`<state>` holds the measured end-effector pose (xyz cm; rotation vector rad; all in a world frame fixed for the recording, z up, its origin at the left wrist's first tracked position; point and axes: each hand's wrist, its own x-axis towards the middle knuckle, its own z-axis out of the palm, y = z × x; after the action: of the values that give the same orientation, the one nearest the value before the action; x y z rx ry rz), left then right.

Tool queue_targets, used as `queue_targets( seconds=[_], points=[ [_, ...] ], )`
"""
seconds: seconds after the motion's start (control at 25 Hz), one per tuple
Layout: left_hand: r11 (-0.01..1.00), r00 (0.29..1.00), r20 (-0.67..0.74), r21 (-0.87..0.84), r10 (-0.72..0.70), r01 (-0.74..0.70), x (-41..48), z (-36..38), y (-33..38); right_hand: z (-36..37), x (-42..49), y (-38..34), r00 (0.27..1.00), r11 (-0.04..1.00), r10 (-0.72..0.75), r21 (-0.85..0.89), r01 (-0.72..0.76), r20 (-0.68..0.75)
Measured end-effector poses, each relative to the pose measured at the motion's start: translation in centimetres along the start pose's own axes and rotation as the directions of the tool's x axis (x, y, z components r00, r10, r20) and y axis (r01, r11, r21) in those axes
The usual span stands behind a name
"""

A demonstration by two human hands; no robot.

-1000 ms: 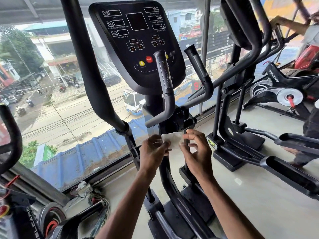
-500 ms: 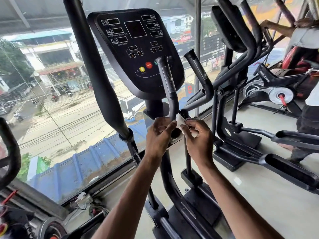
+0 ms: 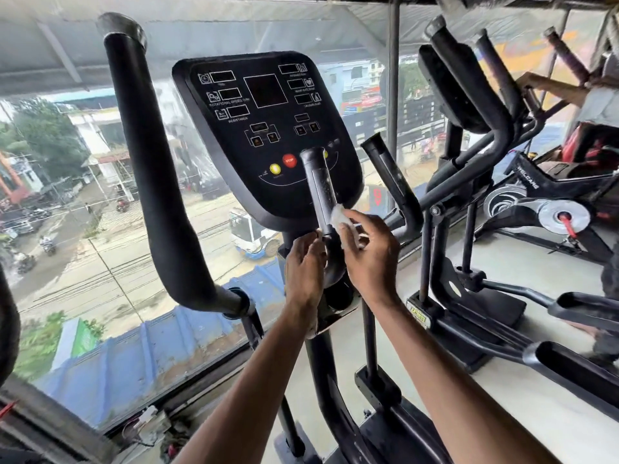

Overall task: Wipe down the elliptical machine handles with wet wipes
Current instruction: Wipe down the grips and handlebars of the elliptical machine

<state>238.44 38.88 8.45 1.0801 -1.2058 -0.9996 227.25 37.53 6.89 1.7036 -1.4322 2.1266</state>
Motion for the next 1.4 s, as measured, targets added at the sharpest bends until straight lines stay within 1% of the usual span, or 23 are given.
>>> queue_targets(
  seconds=[0.08,0.12,0.2,0.32,0.36,0.44,0.56,0.68,0.8,0.92,1.04,1.12,1.24,1.36,1.4],
  points=[
    [1.0,1.0,0.0,0.007,0.008,-0.008,0.9,0.3,-0.8,-0.1,0.4,0.7,0.995,0.995,-0.096,-0.008,0.097,0.038],
    [1.0,1.0,0.004,0.0,0.015,-0.015,0.9,0.4,-1.0,-0.2,0.7,0.8,0.992,0.993,-0.119,-0.003,0.119,0.036],
    [0.999,0.999,0.003,-0.019,0.033,-0.033,1.0,0.9,-1.4,-0.4,1.5,1.1,0.992,0.992,-0.123,0.032,0.123,0.023],
    [0.997,0.997,0.004,0.009,0.08,-0.08,1.2,1.1,-2.0,-0.8,1.6,1.4,0.969,0.975,-0.216,0.077,0.208,0.122],
    [0.995,0.996,0.005,0.024,0.093,-0.093,1.3,1.0,-2.1,-0.9,1.5,1.5,0.963,0.971,-0.235,0.079,0.226,0.136],
    [0.993,0.995,0.019,0.062,0.101,-0.102,1.2,0.8,-2.1,-1.1,2.0,1.5,0.967,0.972,-0.224,0.097,0.213,0.12],
    [0.993,0.993,0.064,0.061,0.097,-0.101,1.3,0.5,-2.3,-0.7,3.1,1.4,0.953,0.962,-0.266,0.109,0.252,0.146],
    [0.997,0.995,0.067,0.007,0.074,-0.074,1.4,0.6,-2.4,0.0,4.6,1.0,0.957,0.965,-0.249,0.12,0.233,0.146],
    [0.998,0.996,0.071,-0.026,0.06,-0.059,1.5,0.5,-2.6,0.3,5.2,1.0,0.943,0.959,-0.281,0.091,0.269,0.176],
    [0.998,0.995,0.099,-0.053,0.033,-0.028,2.0,0.3,-2.8,0.2,4.4,1.1,0.974,0.977,-0.197,0.1,0.187,0.11],
    [0.997,0.992,0.125,-0.072,0.015,-0.006,2.4,0.0,-2.8,0.4,3.9,1.1,0.97,0.974,-0.22,0.079,0.213,0.104],
    [0.996,0.991,0.137,-0.089,0.01,0.003,2.5,0.0,-2.8,0.8,4.6,0.9,0.978,0.978,-0.196,0.091,0.189,0.071],
    [0.995,0.988,0.156,-0.103,-0.003,0.019,2.6,-0.2,-2.9,1.6,5.4,0.3,0.975,0.974,-0.216,0.075,0.212,0.049],
    [0.995,0.985,0.173,-0.099,-0.008,0.025,2.6,-0.2,-2.8,2.4,6.5,-0.1,0.987,0.982,-0.161,0.102,0.159,0.006],
    [0.995,0.985,0.172,-0.1,-0.011,0.029,2.6,-0.2,-2.7,2.4,6.7,-0.1,0.985,0.98,-0.174,0.095,0.172,0.01]
  ],
)
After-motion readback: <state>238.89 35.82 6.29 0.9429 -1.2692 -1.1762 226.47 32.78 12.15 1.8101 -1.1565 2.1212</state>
